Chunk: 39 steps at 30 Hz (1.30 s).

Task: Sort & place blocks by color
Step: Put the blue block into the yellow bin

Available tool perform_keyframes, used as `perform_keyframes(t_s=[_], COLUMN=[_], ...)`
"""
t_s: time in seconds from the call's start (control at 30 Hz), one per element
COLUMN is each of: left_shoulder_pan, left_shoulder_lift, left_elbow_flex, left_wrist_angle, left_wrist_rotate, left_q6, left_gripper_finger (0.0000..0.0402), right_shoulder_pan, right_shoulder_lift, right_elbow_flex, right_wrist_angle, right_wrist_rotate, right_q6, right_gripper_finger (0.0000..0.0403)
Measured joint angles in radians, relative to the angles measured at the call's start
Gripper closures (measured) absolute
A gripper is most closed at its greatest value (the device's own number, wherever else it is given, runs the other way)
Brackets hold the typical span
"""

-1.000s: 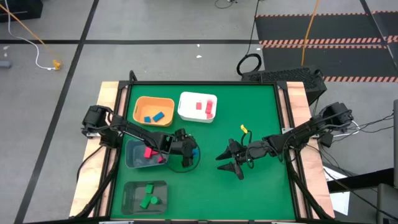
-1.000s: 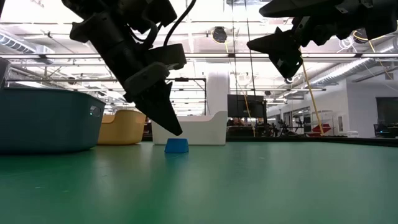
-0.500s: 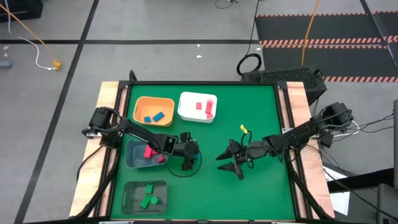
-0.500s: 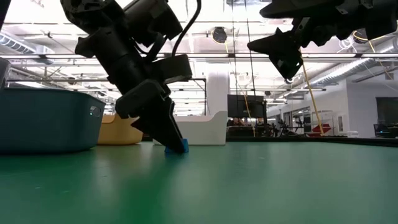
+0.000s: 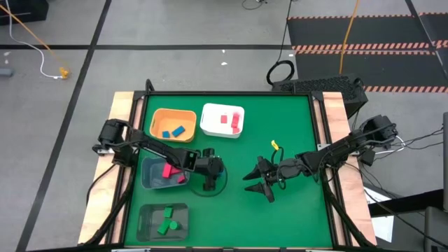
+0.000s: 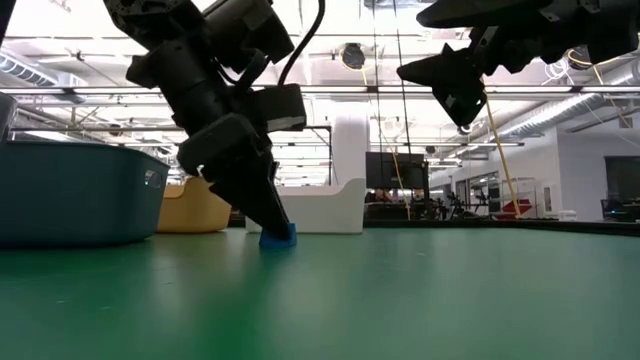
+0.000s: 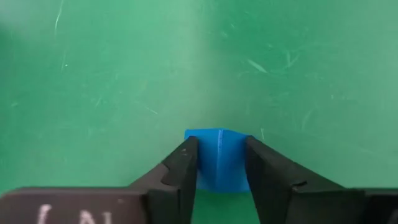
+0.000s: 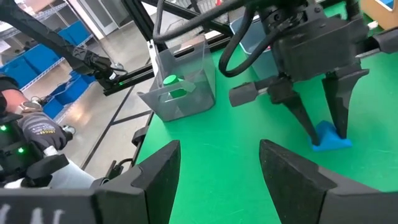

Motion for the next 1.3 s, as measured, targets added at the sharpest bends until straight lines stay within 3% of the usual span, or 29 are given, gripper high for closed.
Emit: perform_keyframes(t_s=[0.33,0.47,0.6,0.67,1.07,1.2,1.3], left_shoulder_pan=[0.011,0.005,0.005,0.004,0.003,0.003,0.003], left_shoulder_lift=[0.002,0.002,0.005,0.006,-0.023,-0.032,-0.051], left_elbow_flex=[-0.002,-0.002,-0.006,-0.006,-0.01,-0.007,-0.008], left_wrist_angle=[0.045,0.053,0.097,0.131,0.121,0.144,0.147], left_wrist_rotate=[0.056,0.057,0.079,0.088,0.2,0.2,0.199], left_q6=[-0.12,-0.192,-0.348,-0.34,0.305,0.373,0.306], left_gripper_finger=[0.0347,0.0352,0.0323,0.03,0.0158,0.0129,0.0118], right_shoulder_pan=[0.0,0.0,0.0,0.0,0.0,0.0,0.0], right_shoulder_lift=[0.0,0.0,0.0,0.0,0.0,0.0,0.0], right_elbow_flex=[0.0,0.0,0.0,0.0,-0.001,0.0,0.0], right_wrist_angle=[0.0,0.0,0.0,0.0,-0.003,-0.005,0.0], right_wrist_rotate=[0.0,0.0,0.0,0.0,0.0,0.0,0.0], right_q6=[0.0,0.0,0.0,0.0,0.0,0.0,0.0], right_gripper_finger=[0.0193,0.0193,0.0193,0.0193,0.0193,0.0193,0.0193])
